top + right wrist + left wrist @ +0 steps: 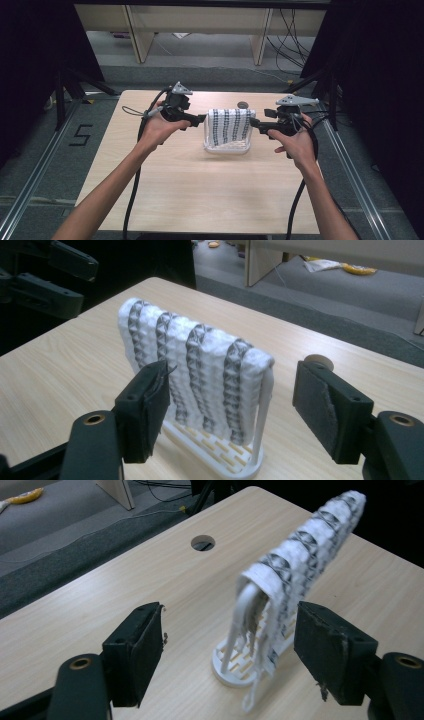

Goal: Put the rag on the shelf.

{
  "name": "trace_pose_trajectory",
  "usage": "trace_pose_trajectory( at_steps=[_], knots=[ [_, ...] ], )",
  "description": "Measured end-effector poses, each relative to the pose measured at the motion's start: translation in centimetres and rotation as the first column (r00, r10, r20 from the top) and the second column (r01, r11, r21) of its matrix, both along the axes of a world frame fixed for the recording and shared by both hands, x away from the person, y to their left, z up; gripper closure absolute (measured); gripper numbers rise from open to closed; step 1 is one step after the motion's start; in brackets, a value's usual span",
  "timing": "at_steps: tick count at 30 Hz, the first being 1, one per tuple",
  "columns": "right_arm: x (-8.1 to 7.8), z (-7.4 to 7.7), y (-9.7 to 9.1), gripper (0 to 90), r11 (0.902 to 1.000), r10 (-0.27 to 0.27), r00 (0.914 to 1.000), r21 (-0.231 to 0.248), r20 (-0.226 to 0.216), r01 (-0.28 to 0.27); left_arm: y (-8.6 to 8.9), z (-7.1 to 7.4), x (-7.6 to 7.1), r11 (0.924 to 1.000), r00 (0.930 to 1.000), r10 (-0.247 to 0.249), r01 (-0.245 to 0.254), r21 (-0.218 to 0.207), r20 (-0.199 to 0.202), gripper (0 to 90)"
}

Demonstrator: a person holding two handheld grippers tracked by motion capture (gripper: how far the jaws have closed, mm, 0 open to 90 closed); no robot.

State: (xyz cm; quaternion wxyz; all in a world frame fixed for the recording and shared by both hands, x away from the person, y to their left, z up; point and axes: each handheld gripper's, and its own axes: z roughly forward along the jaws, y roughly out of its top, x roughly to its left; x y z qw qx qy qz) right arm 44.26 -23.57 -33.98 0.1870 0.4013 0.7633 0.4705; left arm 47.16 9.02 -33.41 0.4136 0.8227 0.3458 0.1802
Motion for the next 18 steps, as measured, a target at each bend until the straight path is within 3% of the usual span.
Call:
trace_pose_trajectory(
  at_steps=[5, 7, 8, 9, 10, 13, 18],
  knots=[
    [-0.6, -0.6, -0.2, 30.2, 1.0000, -0.001, 1.0000, 0.001, 0.001, 0.001, 0.1, -0.6, -1.5, 0.9986, 0.9996, -0.024, 0.023, -0.047, -0.018, 24.0],
    [-1.0, -0.8, -0.2, 28.3, 1.0000, -0.002, 0.9999, 0.007, -0.010, 0.002, 0.2, -0.9, -2.0, 0.9981, 0.9993, -0.034, 0.033, -0.051, -0.015, 22.9],
    [-1.1, -0.9, -0.2, 26.7, 1.0000, 0.005, 1.0000, 0.004, 0.005, -0.005, 0.3, -1.0, -2.2, 0.9980, 0.9991, -0.040, 0.040, -0.050, -0.014, 22.8],
    [-1.3, -0.9, -0.1, 25.1, 1.0000, -0.003, 0.9999, 0.006, -0.015, 0.003, 0.3, -1.2, -2.5, 0.9976, 0.9988, -0.045, 0.045, -0.052, -0.016, 22.7],
    [-1.4, -1.0, -0.1, 24.1, 1.0000, -0.001, 1.0000, 0.004, -0.001, 0.001, 0.4, -1.3, -2.8, 0.9979, 0.9990, -0.044, 0.044, -0.048, -0.010, 22.4],
    [-2.0, -1.2, 0.0, 23.7, 0.9998, 0.010, 0.9999, -0.015, -0.010, -0.010, 0.7, -1.8, -3.6, 0.9976, 0.9987, -0.050, 0.050, -0.049, -0.003, 20.9],
    [-2.7, -1.6, 0.2, 23.2, 0.9997, 0.024, 0.9997, 0.001, -0.008, -0.024, 1.3, -2.8, -4.5, 0.9961, 0.9984, -0.057, 0.057, -0.067, -0.004, 19.1]
  ],
)
